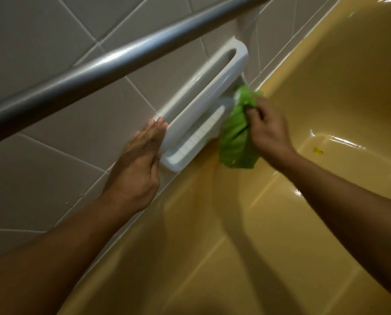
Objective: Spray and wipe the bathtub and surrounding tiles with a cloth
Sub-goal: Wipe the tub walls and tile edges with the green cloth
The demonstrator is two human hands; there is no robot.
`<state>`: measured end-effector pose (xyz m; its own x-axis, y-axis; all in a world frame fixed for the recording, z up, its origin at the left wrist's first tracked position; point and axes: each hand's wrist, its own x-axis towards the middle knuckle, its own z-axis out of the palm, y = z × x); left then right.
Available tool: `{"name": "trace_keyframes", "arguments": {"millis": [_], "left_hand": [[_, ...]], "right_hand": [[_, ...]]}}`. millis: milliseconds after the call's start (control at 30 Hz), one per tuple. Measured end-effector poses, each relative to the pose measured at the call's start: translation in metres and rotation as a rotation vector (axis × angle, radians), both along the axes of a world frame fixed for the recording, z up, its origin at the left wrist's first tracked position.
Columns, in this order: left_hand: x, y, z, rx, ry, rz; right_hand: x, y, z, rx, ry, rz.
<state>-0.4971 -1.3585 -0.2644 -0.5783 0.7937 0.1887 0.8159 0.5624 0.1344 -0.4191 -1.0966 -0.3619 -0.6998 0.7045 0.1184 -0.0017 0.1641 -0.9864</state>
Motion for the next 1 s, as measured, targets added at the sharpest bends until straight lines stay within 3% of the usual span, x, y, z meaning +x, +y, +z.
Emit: {"name": "trace_keyframes", "arguments": {"millis": [133,300,433,733,1000], "left_hand": [[0.002,0.001,0.002,-0.022,0.006,0.003],[0.001,0.001,0.002,-0.034,0.006,0.014],[0.001,0.002,0.001,-0.027,0.006,0.022],[0.004,0.004,0.001,-0.032,0.014,0.041],[0.004,0.005,0.000,-0.047,0.015,0.054]], "right_hand": [[-0.017,0.066,0.032,-0.004,0.092,-0.057],[-0.054,0.087,0.059,0.069,-0.011,0.137],[-0.057,0.084,0.047,-0.051,-0.008,0.128],[-0.039,0.070,0.008,0.048,-0.128,0.225],[-0.045,0.069,0.010,0.115,-0.022,0.011]]}}
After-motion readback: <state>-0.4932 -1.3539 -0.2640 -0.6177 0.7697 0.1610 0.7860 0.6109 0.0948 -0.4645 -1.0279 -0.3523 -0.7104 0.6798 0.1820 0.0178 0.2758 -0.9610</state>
